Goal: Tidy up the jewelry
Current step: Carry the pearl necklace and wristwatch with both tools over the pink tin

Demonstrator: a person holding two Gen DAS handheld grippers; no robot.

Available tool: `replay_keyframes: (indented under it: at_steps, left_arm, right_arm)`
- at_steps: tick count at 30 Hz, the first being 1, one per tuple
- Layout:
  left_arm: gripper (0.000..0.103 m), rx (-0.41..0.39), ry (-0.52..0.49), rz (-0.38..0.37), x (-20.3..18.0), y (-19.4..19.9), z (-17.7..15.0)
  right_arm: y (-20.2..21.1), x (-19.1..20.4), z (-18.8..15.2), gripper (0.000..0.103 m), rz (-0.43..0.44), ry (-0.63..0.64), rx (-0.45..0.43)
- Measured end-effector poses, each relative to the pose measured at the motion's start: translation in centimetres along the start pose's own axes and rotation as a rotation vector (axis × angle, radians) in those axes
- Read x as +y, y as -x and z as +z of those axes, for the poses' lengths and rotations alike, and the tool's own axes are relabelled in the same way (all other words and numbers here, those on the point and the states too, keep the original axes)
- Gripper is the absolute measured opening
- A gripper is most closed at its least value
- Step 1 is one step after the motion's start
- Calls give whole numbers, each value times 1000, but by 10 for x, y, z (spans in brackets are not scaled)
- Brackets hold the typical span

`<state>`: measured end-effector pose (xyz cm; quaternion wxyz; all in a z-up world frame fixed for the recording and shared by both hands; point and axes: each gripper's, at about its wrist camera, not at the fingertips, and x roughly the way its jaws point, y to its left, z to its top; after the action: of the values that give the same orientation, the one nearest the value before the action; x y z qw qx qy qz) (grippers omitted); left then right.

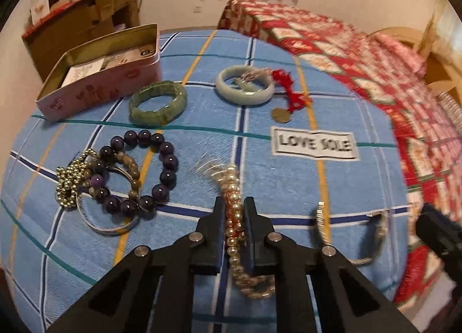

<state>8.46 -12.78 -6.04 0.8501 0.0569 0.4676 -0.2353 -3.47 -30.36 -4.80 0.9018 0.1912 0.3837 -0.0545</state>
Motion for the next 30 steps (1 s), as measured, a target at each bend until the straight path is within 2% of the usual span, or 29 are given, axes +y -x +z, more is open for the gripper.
replay_keyframes:
  at_steps: [6,9,13,17,18,21,25,30]
  left_arm:
    - [6,-144,-43,-175,9,52,-3]
    - [6,-191,-44,-205,15,71,-4]
    - [6,-213,-18,-218,23,82,-1]
    - [6,-216,-10,-192,26,85,-1]
    - [6,-214,-15,-174,25,84,-1]
    - [6,-208,-31,-127,26,83,-2]
    - [6,-200,-26,-75,32,83,-1]
    - [6,-201,-29,1,42,85,4]
  right_arm:
    - [-4,13,-6,60,-31,55,22]
    - [-13,18,-8,61,-60,76,38]
    - [-31,31,-15,60,-84,119,83]
    - [-40,43,-19,66,-130,168,82]
    - [-41,45,-18,63,-136,179,86]
    - [-43,46,-14,37,-138,177,101]
    - [-41,41,-6,36,-115,131,118]
    - [-22,49,8,36,-84,119,62]
